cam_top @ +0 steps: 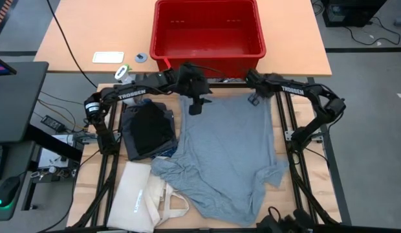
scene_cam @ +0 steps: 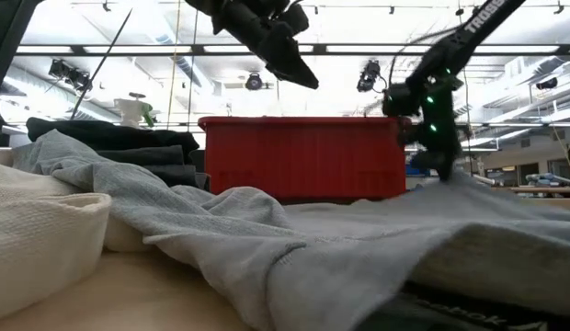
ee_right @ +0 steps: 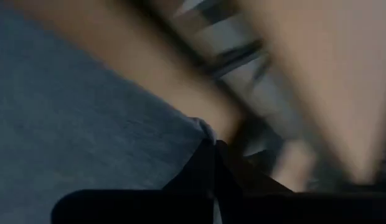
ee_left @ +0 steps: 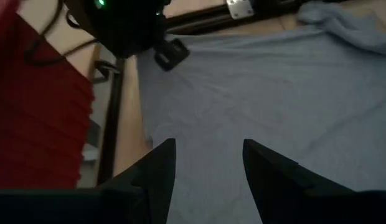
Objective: Fold Laundry from Bin
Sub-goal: Fold the gray shirt
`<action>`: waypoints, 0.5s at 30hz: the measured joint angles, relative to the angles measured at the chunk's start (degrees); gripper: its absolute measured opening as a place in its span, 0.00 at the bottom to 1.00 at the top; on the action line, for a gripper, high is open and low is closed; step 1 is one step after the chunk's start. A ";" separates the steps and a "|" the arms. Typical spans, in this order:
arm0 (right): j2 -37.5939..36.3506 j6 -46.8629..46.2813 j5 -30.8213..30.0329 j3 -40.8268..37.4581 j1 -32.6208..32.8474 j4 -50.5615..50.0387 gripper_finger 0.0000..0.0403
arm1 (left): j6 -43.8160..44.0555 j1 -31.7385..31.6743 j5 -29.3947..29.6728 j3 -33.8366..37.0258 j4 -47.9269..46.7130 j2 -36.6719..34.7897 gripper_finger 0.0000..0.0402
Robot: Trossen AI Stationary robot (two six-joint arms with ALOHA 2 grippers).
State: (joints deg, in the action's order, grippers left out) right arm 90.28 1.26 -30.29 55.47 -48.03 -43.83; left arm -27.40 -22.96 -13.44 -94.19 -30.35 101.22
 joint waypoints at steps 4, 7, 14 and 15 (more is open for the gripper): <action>-0.11 1.88 -10.89 5.60 -0.04 1.19 0.02 | 0.16 -0.66 0.33 0.00 0.45 -0.27 0.47; -0.13 4.31 -13.05 8.35 -1.44 1.87 0.04 | 0.62 -0.91 0.79 0.00 -0.75 -0.38 0.47; -0.13 6.47 -6.57 9.41 -4.09 -0.35 0.03 | -1.05 -2.78 1.39 0.00 -6.89 -0.33 0.47; -0.13 6.29 -4.92 9.39 -4.18 -1.28 0.03 | -2.06 -3.53 1.89 -0.03 -8.40 -0.03 0.47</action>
State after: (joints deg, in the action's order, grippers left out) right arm 90.15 7.55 -35.21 64.86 -52.21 -45.11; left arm -29.46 -26.49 -11.56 -94.21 -38.75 101.18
